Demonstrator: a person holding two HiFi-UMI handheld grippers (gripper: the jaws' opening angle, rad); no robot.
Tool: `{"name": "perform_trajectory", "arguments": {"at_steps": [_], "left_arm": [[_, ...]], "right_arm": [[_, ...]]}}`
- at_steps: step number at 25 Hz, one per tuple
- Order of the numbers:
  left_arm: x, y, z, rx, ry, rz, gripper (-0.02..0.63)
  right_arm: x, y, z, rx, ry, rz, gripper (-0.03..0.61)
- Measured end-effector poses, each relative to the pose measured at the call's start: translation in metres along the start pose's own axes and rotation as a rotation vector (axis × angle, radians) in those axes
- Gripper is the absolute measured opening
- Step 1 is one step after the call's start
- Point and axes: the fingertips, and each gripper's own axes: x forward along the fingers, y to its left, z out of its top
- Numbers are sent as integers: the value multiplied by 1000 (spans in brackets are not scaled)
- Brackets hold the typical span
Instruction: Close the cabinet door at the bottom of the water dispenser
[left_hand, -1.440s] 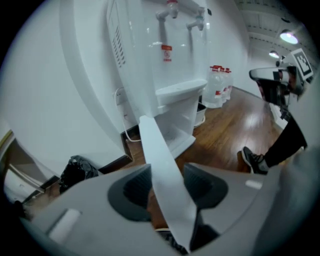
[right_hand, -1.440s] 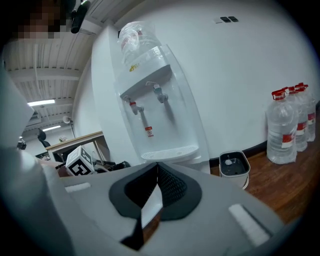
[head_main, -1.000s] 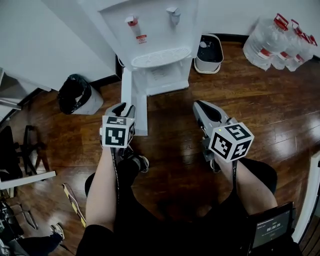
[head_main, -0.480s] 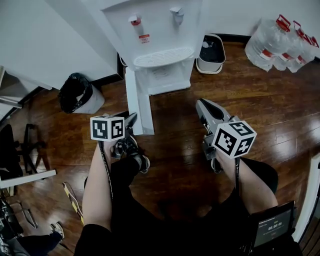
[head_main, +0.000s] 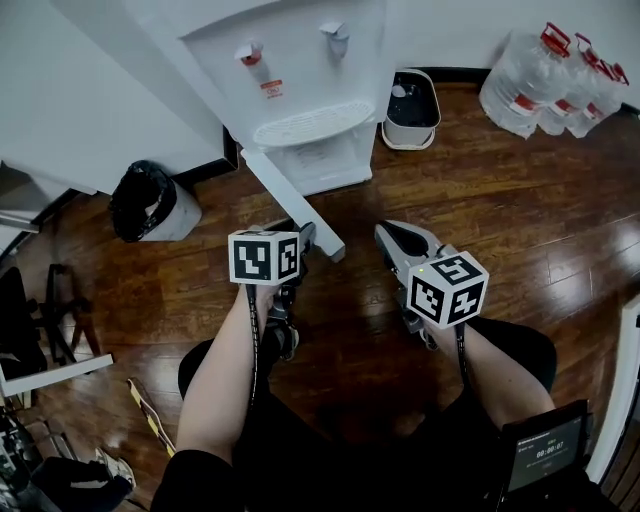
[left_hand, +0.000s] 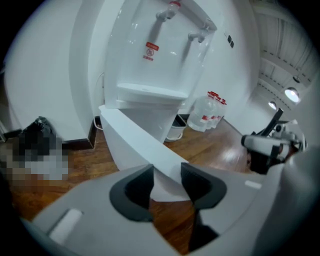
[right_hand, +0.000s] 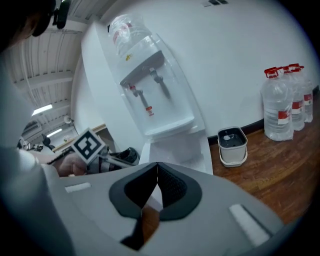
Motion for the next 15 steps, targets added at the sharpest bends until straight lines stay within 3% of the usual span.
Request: {"name": "perform_trajectory", "arguments": {"at_steps": [4,7,12,15], "left_arm": [[21,-19,16,5,-15,-57,191],[30,-30,24,32,-10,-96,186],[53,-31,41,98,10,-95,190],[63,-21,41,174,59,-50,190]], "right_arm": [[13,-7,-49,-120,156,-22,15],[23,-10,-70,-152,236,-12,113],[56,-50,-64,-172,301,-41,216],[75,-73,-60,-151,325,-60,227]]}}
